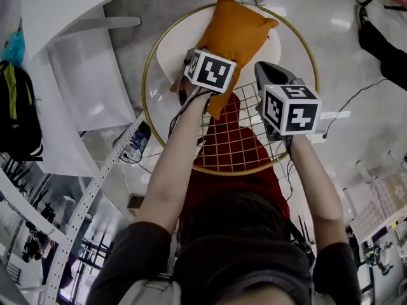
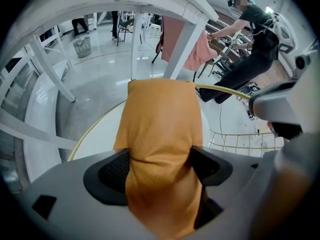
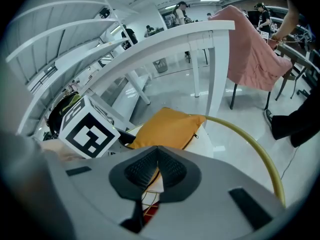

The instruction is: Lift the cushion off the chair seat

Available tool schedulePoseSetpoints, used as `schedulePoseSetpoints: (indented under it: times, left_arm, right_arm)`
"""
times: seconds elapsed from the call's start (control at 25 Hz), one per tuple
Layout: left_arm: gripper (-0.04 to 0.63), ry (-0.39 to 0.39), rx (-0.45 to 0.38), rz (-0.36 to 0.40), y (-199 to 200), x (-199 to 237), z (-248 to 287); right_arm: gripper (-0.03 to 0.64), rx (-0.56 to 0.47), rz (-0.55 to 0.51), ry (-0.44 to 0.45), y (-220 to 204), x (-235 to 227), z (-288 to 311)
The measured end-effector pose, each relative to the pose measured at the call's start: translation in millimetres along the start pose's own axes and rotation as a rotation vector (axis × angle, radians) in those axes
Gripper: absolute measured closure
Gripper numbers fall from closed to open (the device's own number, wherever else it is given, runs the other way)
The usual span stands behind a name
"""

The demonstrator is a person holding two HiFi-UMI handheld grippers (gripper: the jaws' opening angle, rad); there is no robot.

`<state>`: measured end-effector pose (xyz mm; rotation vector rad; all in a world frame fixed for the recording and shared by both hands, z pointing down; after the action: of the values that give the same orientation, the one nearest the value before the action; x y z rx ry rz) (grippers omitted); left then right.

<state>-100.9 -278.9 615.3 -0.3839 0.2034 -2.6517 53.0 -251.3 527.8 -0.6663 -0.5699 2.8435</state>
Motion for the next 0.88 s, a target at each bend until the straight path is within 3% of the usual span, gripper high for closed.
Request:
schedulePoseSetpoints:
  times: [0.4, 0.88]
  left_arm:
    - [0.221, 0.032, 0.078, 0.020, 8.1, -2.0, 10.3]
    - [0.345, 0.006, 0.049, 0.049, 3.4, -4.9, 4.3]
  right_arm:
    - [0.598, 0.025, 0.004, -0.016, 0.1, -5.3, 6.2]
    - [0.598, 0.031, -0.005, -0.021, -2.6, 5.3, 5.2]
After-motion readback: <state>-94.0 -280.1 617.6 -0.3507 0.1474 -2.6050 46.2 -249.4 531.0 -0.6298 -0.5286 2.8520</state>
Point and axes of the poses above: the fingertips, and each gripper's own axes: z forward along the fingers, x to its left, y out of its top, the point moved 9 cm from there along -z, backward along the fingers, and after that the axes turned 2 degrees about y, right-handed, at the moved point
